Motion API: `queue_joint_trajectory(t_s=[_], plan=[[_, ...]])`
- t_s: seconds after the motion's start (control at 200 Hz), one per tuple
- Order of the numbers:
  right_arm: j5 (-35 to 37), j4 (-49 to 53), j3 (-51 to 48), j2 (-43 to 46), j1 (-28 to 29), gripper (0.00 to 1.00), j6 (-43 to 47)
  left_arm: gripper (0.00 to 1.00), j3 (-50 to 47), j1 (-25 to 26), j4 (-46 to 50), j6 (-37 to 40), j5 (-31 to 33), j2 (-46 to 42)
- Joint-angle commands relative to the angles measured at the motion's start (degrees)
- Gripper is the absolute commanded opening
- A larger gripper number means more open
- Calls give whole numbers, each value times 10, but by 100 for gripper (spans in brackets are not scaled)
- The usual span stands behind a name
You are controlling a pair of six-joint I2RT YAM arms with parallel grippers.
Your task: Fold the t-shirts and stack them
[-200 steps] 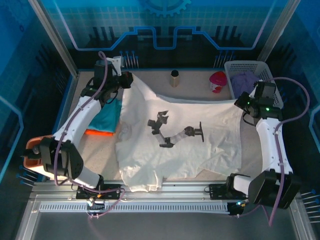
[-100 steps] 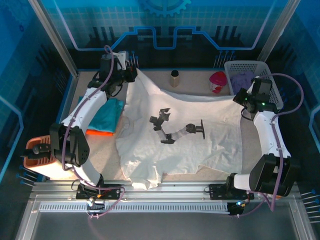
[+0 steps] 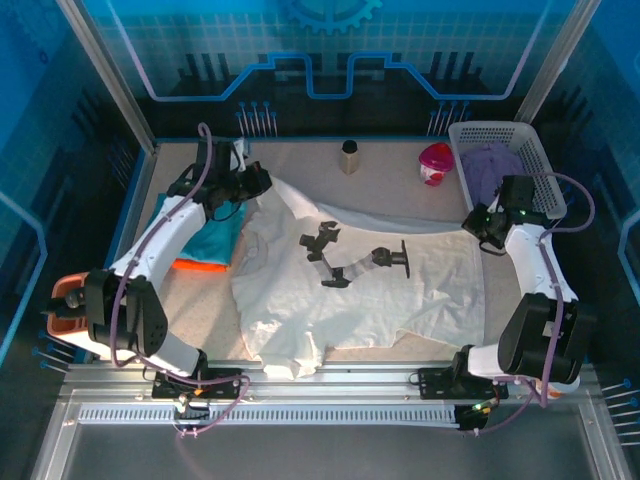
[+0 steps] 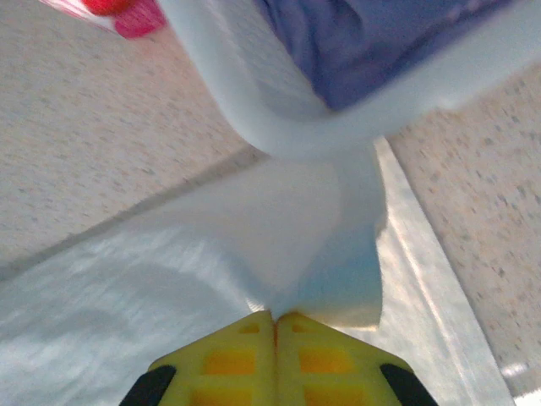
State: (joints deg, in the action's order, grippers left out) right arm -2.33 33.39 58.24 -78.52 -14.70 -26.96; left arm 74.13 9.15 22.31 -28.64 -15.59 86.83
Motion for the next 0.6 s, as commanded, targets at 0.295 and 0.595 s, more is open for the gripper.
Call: queue_joint_trajectory(t_s=[0.295, 0.595], plan=[[-22, 46, -55, 14, -24, 0, 1, 0, -93, -5, 104, -67, -40, -96], [-8, 11, -93, -30, -26, 0, 6, 0, -166, -4, 78, -79, -48, -102]])
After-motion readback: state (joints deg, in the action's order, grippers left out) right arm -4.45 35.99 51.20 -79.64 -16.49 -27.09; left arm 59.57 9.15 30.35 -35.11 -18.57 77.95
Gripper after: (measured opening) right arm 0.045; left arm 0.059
